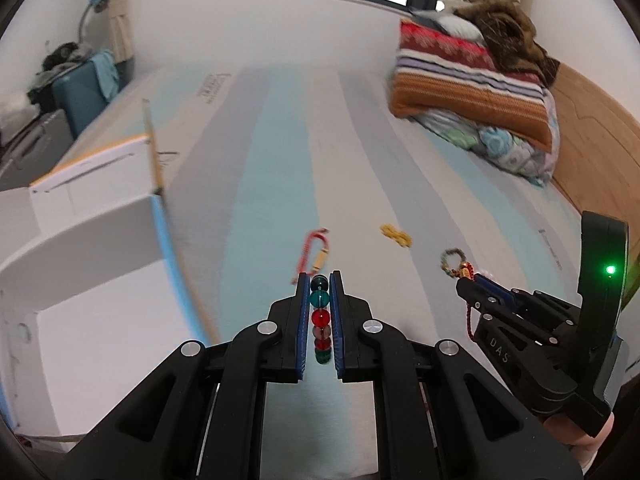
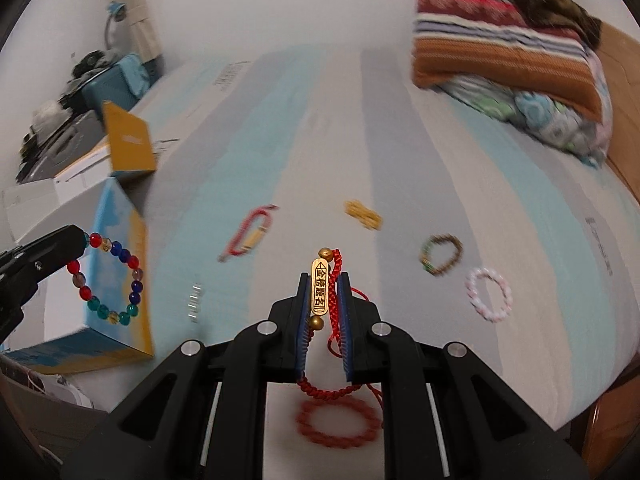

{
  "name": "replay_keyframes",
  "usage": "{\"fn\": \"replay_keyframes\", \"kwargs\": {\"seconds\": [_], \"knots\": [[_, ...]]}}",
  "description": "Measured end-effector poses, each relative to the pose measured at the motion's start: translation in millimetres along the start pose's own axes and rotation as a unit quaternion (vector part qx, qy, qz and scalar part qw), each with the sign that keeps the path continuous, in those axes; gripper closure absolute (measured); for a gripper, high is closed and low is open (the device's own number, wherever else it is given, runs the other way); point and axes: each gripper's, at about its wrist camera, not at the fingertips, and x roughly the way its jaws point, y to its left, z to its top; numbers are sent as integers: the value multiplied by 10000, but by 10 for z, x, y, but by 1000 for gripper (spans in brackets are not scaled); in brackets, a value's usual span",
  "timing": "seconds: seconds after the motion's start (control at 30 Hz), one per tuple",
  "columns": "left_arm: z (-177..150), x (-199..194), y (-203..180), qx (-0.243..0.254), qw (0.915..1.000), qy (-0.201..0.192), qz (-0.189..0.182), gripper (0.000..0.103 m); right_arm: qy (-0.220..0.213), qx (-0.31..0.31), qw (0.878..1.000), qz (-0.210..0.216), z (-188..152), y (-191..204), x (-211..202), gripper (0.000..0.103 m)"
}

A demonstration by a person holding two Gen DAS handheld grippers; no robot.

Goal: Organize jewelry
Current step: 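Carry both bracelets in the left and right tools over the white box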

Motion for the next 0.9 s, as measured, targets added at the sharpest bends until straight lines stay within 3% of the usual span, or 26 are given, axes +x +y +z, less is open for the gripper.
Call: {"fn": "replay_keyframes", "kwargs": {"seconds": [0.23,0.47,0.9], "knots": [[27,-406,571,-322,9987,-261,302,94,-215,-499,9980,318,195,770,-147,91],[-121,-624,1241,-729,9946,-268,689,94,-197,-1005,9929,609,216,1588,-112,91],[-672,-532,2440,-1547,9779,305,1371,93,182,-1770,9774,1140,-57,2807,221,91]]}}
